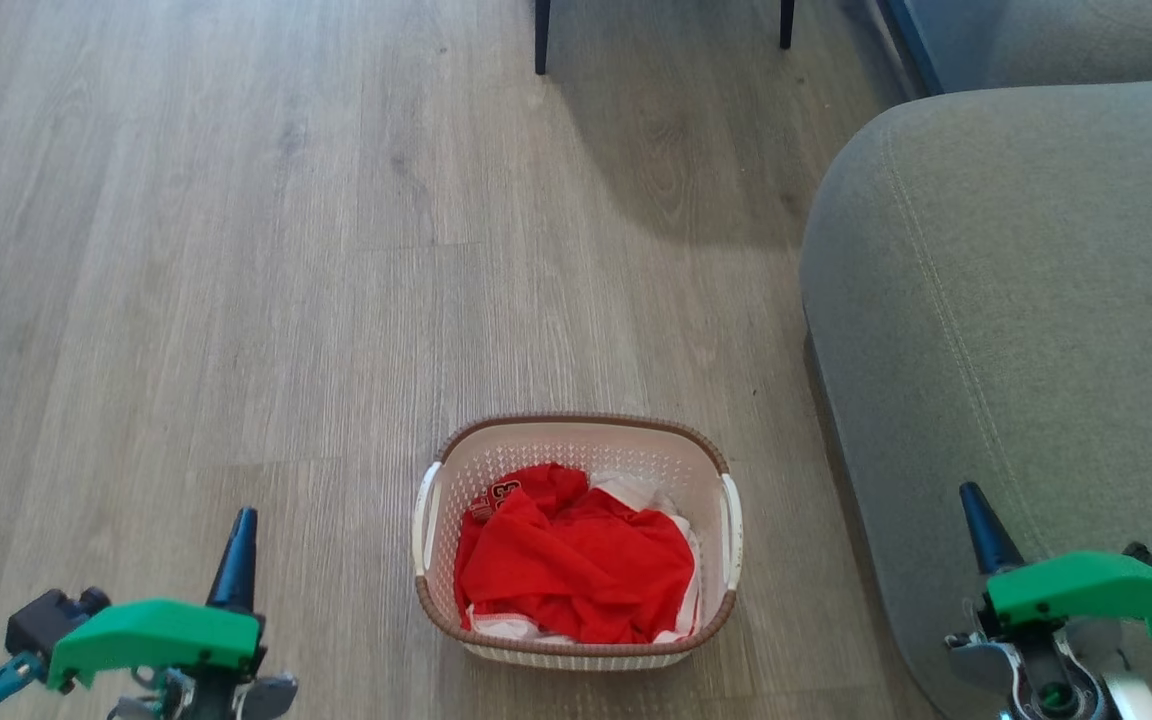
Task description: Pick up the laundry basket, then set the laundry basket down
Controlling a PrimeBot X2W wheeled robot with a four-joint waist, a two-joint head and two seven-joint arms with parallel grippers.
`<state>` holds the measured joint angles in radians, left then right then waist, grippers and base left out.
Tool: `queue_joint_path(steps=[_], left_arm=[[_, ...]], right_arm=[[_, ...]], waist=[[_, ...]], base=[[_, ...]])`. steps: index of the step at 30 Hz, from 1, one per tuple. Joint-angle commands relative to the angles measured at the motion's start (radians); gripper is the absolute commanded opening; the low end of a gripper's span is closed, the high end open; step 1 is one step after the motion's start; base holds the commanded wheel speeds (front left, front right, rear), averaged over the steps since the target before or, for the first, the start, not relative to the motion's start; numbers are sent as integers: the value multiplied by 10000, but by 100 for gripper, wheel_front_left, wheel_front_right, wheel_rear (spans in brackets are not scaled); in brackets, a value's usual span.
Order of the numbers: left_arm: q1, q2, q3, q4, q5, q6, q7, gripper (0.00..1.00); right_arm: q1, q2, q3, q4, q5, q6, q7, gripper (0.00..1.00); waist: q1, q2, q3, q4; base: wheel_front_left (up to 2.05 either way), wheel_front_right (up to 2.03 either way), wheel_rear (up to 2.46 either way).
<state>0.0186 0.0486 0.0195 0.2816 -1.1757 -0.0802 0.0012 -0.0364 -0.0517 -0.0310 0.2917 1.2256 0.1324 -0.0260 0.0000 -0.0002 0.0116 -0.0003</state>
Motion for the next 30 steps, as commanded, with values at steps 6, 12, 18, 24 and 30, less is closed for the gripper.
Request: queue_joint_path(steps=[6,12,18,24,30], left_arm=[[-682,19,445,-326,-779,-156,223,0],[-794,19,541,-333,-1463,-223,396,0],[-907,18,637,-340,-2146,-290,569,0],[-1020,17,734,-346,-2829,-357,742,0],[-1133,17,830,-353,-3509,-424,914,0]], right_arm=[[-529,-190,1,-394,760,-13,243,0],[-560,-192,-102,-411,1398,-14,418,0],[-591,-193,-206,-429,2036,-14,595,0],[-622,-193,-311,-447,2672,-15,773,0],[-653,-192,-417,-465,3305,-16,950,0]], waist=[[0,2,-13,1],[0,2,-27,1],[0,2,-41,2],[0,2,-54,2],[0,2,-68,3]], base=[[0,0,0],[0,0,0],[0,0,0],[0,0,0],[0,0,0]])
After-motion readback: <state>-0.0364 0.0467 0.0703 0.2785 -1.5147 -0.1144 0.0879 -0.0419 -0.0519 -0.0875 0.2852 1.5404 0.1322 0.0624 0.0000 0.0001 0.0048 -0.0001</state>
